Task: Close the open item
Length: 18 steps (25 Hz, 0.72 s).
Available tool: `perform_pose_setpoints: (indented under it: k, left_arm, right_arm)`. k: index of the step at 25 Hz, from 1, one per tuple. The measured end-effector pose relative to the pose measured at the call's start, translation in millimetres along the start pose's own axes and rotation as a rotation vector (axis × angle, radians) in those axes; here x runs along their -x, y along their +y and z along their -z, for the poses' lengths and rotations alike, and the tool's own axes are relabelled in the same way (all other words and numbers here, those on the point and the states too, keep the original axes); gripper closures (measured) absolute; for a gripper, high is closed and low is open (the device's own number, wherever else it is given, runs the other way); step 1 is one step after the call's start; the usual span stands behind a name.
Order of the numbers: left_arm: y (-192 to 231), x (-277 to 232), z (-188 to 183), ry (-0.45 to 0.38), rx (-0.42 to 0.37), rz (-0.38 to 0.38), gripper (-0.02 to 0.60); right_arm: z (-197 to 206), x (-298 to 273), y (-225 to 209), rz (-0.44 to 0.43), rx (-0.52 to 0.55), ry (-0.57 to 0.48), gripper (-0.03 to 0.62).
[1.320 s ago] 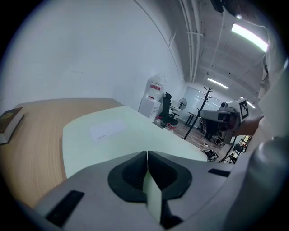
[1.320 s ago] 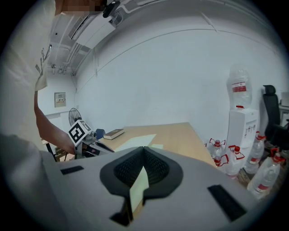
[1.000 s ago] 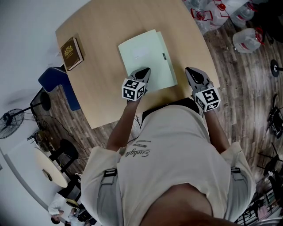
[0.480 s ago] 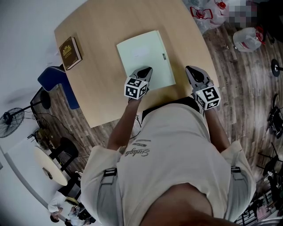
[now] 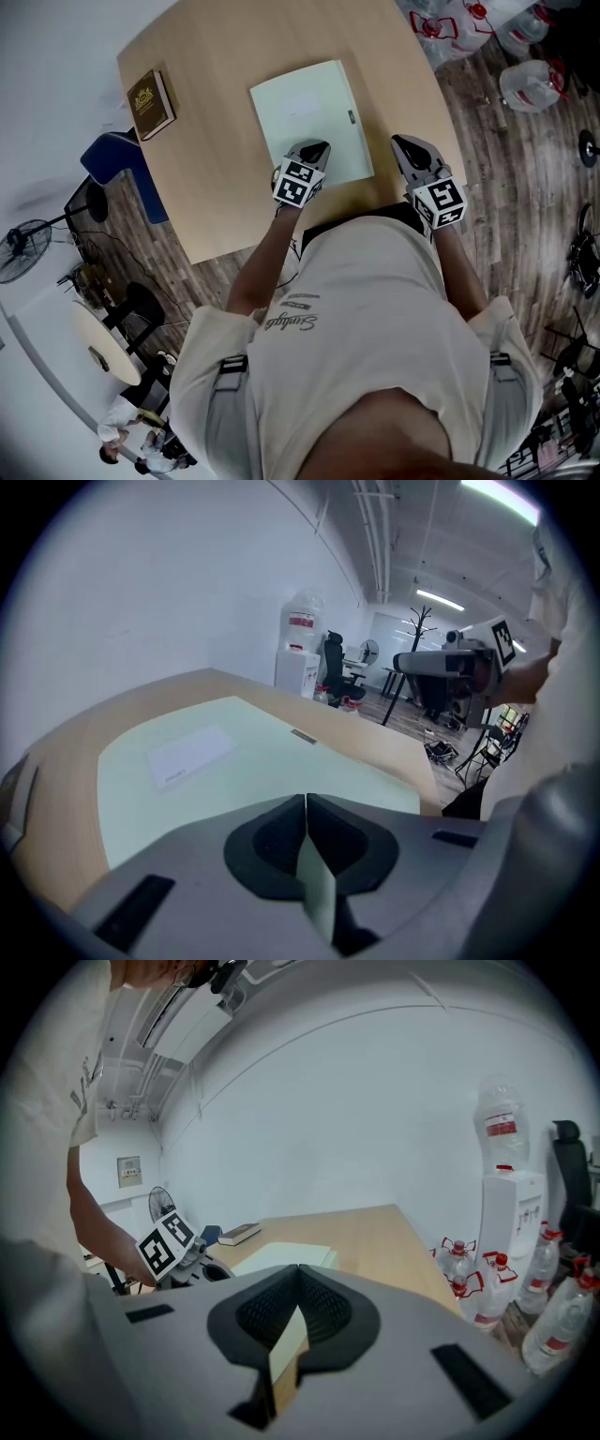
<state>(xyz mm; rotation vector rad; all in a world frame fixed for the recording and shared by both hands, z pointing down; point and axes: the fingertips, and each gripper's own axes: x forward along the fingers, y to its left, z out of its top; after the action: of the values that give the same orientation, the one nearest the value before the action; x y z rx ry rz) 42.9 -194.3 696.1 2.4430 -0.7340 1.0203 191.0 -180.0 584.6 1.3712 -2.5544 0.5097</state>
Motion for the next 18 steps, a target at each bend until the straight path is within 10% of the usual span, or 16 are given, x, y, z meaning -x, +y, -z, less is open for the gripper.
perform_pose_setpoints:
  k: [18]
  left_arm:
    - [-1, -8, 5, 0.063, -0.039, -0.05, 0.566]
  right_arm:
    - [13, 10, 1, -0.032, 0.01, 0.007, 0.599]
